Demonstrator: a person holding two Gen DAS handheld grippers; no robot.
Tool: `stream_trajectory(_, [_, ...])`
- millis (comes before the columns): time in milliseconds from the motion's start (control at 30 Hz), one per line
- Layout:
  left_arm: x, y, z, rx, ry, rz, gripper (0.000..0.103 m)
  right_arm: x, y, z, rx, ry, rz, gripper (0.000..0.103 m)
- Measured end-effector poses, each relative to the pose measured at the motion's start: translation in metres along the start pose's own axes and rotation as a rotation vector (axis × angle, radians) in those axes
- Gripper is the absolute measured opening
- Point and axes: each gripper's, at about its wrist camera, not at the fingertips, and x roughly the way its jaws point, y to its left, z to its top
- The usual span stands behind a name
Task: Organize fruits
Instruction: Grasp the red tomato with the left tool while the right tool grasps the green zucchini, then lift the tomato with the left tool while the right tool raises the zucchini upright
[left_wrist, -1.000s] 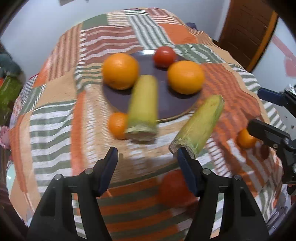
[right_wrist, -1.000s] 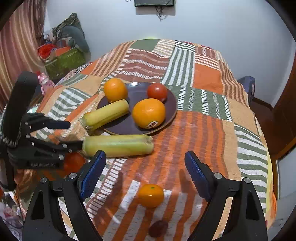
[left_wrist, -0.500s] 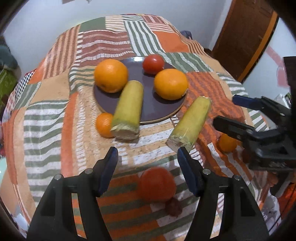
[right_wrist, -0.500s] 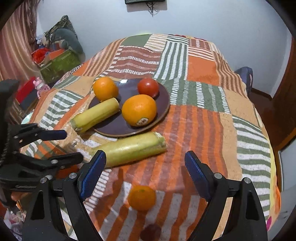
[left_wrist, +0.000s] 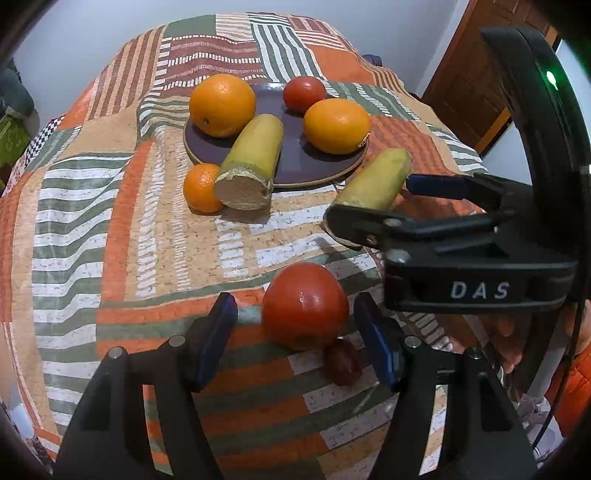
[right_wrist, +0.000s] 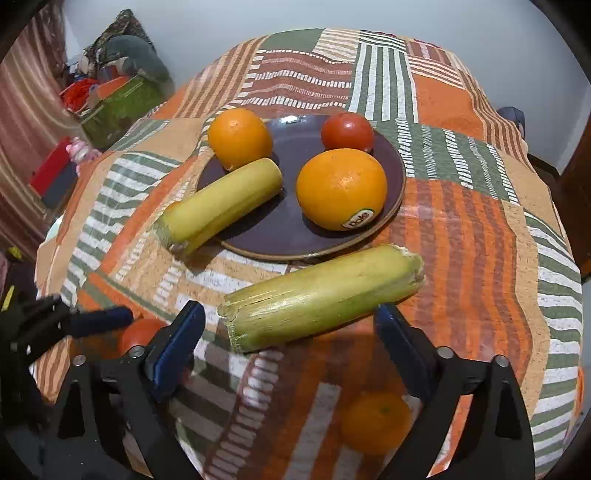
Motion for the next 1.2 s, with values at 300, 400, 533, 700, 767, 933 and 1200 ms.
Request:
stream_trajectory(300, [0.000,0.003,-0.002,-0.020,-0.017,-0.044,0.046,0.021,-0.005,0.009,0.090,0.046,-0.026,0.100])
stream_trajectory(400, [-0.002,0.003,-0.003,-0.010,-0.024,-0.037,0.045,0.016,-0.010,0.008,0.113,0.036,-0.021,0.094])
stream_trajectory(533, [-0.007,0.008,-0.004,-0.019,-0.035,-0.019,0.045,0.008,-0.012,0.002,0.090,0.051,0.014,0.073])
stream_trajectory(700, [-0.014,0.027,-0.001,-0.080,-0.058,0.004,0.045,-0.007,-0.021,-0.008,0.081,0.069,0.077,0.055])
stream_trajectory(767, [-0.018,0.032,-0.001,-0.096,-0.068,0.007,0.045,-0.014,-0.025,-0.013,0.072,0.080,0.102,0.050])
stream_trajectory(933, [-0.027,0.042,-0.004,-0.116,-0.087,0.020,0.045,-0.031,-0.022,-0.021,0.011,0.096,0.108,0.030])
stream_trajectory(1200, [-0.032,0.042,-0.004,-0.111,-0.102,0.024,0.045,-0.049,-0.036,0.006,0.066,0.006,0.066,0.050])
